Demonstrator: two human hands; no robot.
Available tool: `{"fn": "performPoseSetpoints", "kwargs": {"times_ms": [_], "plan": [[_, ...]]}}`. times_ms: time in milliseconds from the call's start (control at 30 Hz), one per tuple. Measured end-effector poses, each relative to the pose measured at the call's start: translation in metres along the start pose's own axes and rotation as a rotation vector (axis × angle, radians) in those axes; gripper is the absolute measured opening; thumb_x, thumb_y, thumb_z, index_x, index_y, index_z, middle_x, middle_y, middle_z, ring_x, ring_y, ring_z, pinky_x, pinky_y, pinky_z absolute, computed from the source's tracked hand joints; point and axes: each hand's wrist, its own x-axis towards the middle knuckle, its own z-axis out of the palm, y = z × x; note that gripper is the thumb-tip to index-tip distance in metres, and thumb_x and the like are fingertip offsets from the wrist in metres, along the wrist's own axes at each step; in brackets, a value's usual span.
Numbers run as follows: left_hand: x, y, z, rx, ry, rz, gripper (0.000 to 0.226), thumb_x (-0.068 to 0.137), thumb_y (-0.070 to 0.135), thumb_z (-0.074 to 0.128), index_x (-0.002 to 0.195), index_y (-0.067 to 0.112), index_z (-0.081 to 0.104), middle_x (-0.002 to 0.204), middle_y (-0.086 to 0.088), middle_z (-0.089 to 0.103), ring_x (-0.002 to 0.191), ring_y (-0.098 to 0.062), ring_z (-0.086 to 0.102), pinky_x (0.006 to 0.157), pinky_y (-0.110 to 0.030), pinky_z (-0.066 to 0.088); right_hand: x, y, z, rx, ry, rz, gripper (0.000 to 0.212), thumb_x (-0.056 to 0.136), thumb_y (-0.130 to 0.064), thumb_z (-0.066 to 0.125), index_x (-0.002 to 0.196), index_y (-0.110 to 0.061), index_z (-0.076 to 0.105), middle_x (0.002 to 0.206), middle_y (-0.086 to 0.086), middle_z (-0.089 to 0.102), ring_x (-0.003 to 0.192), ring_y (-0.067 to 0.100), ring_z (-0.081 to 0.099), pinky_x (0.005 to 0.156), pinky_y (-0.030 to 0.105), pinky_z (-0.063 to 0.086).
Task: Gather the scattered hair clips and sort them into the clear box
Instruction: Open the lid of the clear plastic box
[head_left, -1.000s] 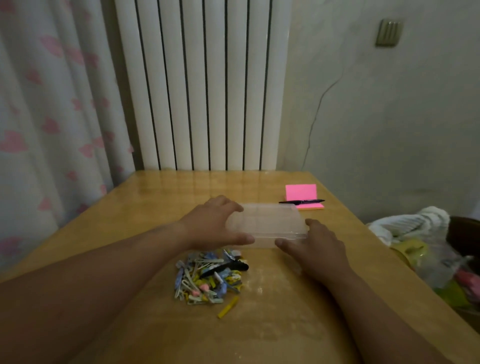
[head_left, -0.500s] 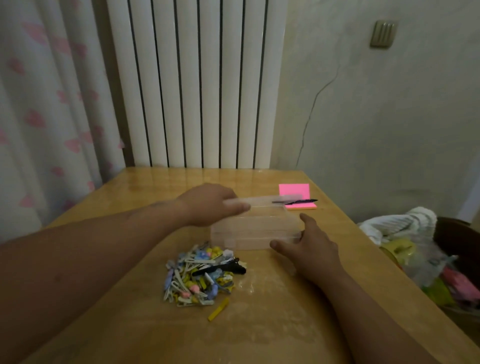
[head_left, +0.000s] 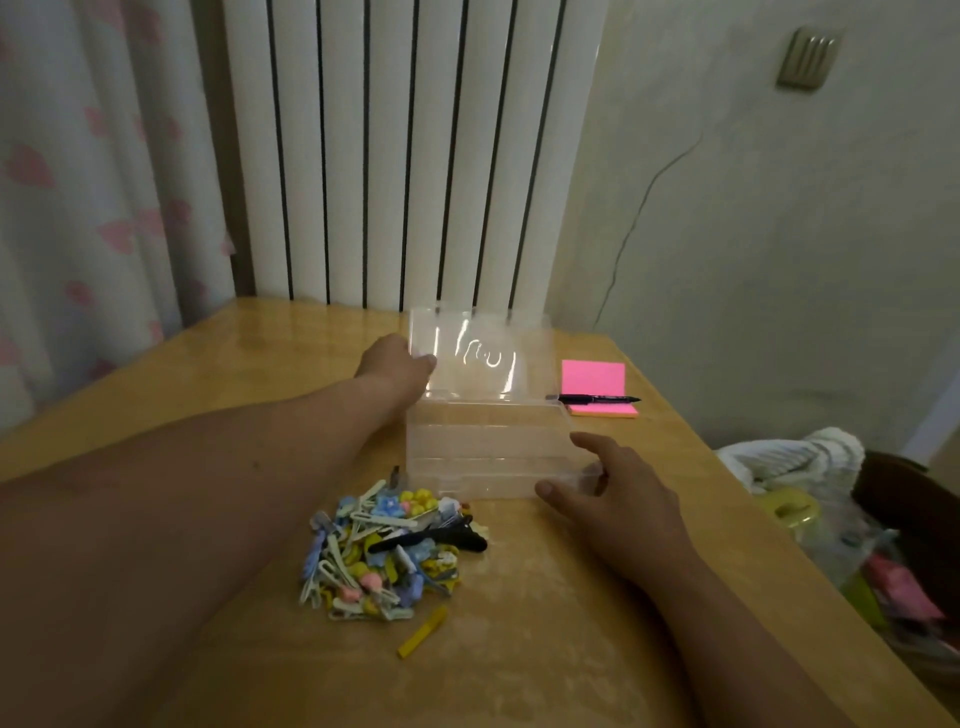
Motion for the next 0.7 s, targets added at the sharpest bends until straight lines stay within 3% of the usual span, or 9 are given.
{"fn": "performPoseSetpoints", "kwargs": {"times_ms": [67,167,233,300,400,500,600,700], "plan": [[0.0,-0.01,0.004,0.034,0.006,-0.079,0.039,0.102,0.039,0.067,0.12,0.004,0.069,0.114,-0.012,0.072,0.1,-0.032,0.069,0.079,-0.036,0.052,0.0,-0.001,-0.001,-0.001,-0.012,0.002,0.075,0.078,-0.078,0.067,0.146,-0.049,0.048,0.122,-0.018,0.059,0.113,0.009,0.058,0.105,0.051,0.046],[-0.004,-0.01,0.005,0.119,-0.009,-0.139,0.031,0.101,0.032,0.068,0.111,0.003,0.067,0.104,-0.012,0.068,0.076,-0.024,0.059,0.06,-0.032,0.043,-0.002,-0.002,-0.003,-0.001,-0.019,-0.001,0.074,0.08,-0.077,0.066,0.145,-0.05,0.048,0.12,-0.018,0.059,0.112,0.009,0.058,0.105,0.05,0.045],[-0.007,-0.005,0.001,0.14,-0.027,-0.17,0.024,0.101,0.028,0.065,0.106,0.005,0.06,0.106,-0.014,0.064,0.073,-0.024,0.055,0.067,-0.033,0.047,-0.002,-0.003,-0.003,-0.014,-0.026,-0.002,0.073,0.08,-0.078,0.066,0.145,-0.05,0.048,0.12,-0.018,0.06,0.112,0.009,0.058,0.104,0.05,0.046],[-0.016,-0.002,-0.008,0.056,-0.044,-0.172,0.026,0.103,0.031,0.063,0.108,0.007,0.055,0.108,-0.015,0.062,0.084,-0.029,0.059,0.077,-0.036,0.048,-0.003,-0.004,-0.004,-0.032,-0.035,-0.008,0.074,0.08,-0.08,0.064,0.145,-0.051,0.047,0.118,-0.017,0.06,0.111,0.01,0.058,0.103,0.05,0.047],[-0.033,-0.011,-0.028,-0.078,-0.025,-0.153,0.04,0.102,0.039,0.061,0.116,0.002,0.062,0.106,-0.011,0.064,0.092,-0.03,0.061,0.076,-0.035,0.046,-0.005,-0.006,-0.005,-0.004,-0.036,-0.009,0.077,0.079,-0.085,0.06,0.146,-0.051,0.046,0.121,-0.011,0.057,0.114,0.013,0.058,0.104,0.051,0.047],[-0.062,-0.031,-0.051,-0.143,-0.019,-0.084,0.028,0.101,0.036,0.064,0.104,0.008,0.064,0.102,-0.009,0.065,0.095,-0.03,0.062,0.085,-0.039,0.049,-0.007,-0.008,-0.009,0.1,0.035,0.006,0.083,0.078,-0.091,0.05,0.147,-0.044,0.048,0.126,-0.003,0.057,0.119,0.018,0.059,0.104,0.054,0.05],[-0.089,-0.052,-0.071,-0.25,-0.005,-0.048,0.021,0.102,0.035,0.065,0.11,0.015,0.066,0.109,-0.007,0.069,0.099,-0.026,0.066,0.09,-0.042,0.054,-0.009,-0.018,-0.013,0.056,0.178,-0.07,0.061,0.092,-0.072,0.056,0.14,-0.036,0.057,0.123,-0.003,0.063,0.118,0.019,0.059,0.1,0.054,0.05],[-0.107,-0.063,-0.08,-0.28,-0.03,-0.001,0.016,0.105,0.027,0.061,0.108,0.013,0.069,0.107,-0.01,0.074,0.087,-0.021,0.068,0.077,-0.035,0.054,-0.011,-0.039,-0.012,0.102,0.201,-0.236,0.033,0.098,-0.043,0.065,0.126,-0.026,0.069,0.114,-0.006,0.069,0.106,0.013,0.064,0.087,0.038,0.051]]}}
